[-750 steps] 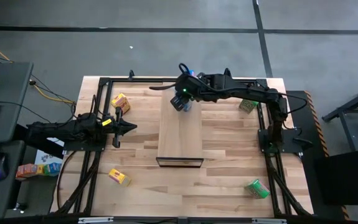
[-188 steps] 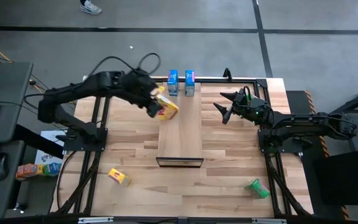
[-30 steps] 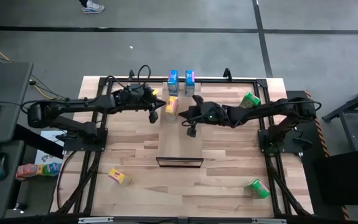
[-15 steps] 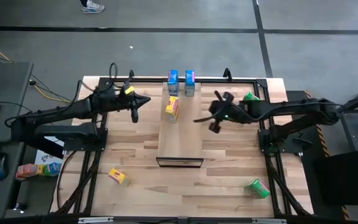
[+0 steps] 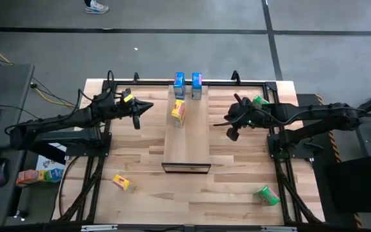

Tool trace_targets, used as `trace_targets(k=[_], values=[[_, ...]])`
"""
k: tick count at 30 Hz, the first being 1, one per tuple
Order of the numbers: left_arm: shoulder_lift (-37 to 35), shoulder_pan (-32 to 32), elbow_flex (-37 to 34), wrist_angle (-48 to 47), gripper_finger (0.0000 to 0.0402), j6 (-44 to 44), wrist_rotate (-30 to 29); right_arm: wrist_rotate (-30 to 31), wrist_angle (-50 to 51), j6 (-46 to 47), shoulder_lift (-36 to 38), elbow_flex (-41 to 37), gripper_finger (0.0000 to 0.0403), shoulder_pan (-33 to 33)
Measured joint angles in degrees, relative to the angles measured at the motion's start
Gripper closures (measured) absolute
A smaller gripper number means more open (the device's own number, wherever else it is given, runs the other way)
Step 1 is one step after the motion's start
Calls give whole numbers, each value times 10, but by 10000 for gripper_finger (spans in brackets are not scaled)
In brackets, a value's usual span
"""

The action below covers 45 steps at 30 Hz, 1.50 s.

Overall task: Stack cereal on shelf
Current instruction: Put the yellow cereal box on the shelf

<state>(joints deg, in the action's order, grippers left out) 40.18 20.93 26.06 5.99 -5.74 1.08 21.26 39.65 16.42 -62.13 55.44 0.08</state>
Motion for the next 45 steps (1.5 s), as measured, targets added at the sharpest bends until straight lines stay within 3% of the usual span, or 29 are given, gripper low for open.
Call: trace_targets(k=[3,6,10,21,25,28,30,36,40,45], values=[[0,0,12,-10,395,-2,6,11,-1,-9,-5,0,402,-1],[0,0,36,-32,371,-2,76,24,-3,-12,-9,-1,402,-1],[3,-17,45,12,318,7,139,24,-1,-10,-12,-1,402,-1],[3,-63,45,46,164,8,144,23,0,-8,-13,-1,402,-1],[8,-94,65,41,131,-22,188,22,0,-8,-13,-1,402,-1],[19,-159,92,21,122,-47,205,23,0,-8,-13,-1,402,-1],[32,-220,112,-27,121,-50,180,23,0,-8,-13,-1,402,-1],[91,-428,160,-205,121,-47,14,23,0,-8,-14,-1,402,-1],[118,-515,178,-286,121,-111,-19,23,0,-8,-14,-1,402,-1],[126,-575,191,-393,121,-167,-30,23,-1,3,-14,-1,402,-1]])
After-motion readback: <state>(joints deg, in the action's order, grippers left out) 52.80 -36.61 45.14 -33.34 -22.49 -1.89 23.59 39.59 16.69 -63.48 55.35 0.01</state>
